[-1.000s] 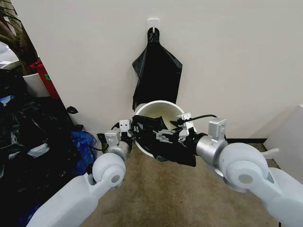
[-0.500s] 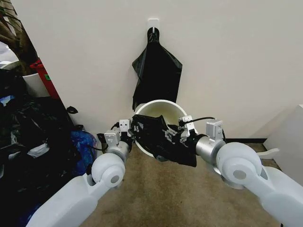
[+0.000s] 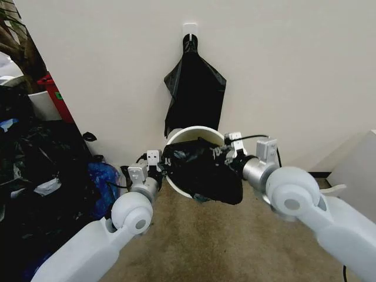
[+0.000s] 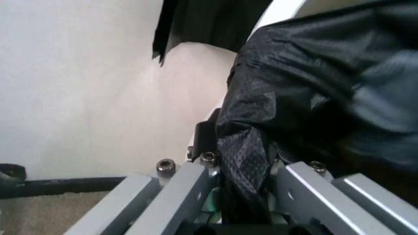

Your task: Place the garbage bag over the trash bin.

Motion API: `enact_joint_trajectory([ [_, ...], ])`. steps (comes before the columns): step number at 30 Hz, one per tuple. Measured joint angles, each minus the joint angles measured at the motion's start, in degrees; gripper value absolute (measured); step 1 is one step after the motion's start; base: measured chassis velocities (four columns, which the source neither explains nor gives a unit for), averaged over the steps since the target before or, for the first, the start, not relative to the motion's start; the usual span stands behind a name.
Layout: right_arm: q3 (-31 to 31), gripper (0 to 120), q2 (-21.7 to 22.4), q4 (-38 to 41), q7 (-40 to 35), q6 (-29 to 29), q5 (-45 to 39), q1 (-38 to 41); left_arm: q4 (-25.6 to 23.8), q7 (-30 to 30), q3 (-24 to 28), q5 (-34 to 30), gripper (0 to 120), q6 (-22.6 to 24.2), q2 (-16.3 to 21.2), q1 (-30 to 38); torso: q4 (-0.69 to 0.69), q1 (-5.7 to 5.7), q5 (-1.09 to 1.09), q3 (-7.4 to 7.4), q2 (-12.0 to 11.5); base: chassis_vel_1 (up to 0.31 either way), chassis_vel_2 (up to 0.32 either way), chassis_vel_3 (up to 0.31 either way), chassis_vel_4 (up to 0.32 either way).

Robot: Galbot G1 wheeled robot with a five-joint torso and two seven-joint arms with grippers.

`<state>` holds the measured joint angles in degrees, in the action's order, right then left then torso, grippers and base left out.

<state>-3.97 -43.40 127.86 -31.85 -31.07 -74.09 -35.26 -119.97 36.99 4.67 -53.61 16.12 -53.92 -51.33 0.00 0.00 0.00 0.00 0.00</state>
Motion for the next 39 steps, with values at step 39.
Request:
enact_joint_trajectory([
  [39, 2.83, 0, 9.64, -18.09, 46.79, -2.36, 17.61, 5.18, -2.4, -17.39, -4.1, 11.06, 2, -5.2, 2.33, -7.75, 0.0, 0.0, 0.0, -0.01, 0.0, 0.0, 0.0, 0.0, 0.0],
])
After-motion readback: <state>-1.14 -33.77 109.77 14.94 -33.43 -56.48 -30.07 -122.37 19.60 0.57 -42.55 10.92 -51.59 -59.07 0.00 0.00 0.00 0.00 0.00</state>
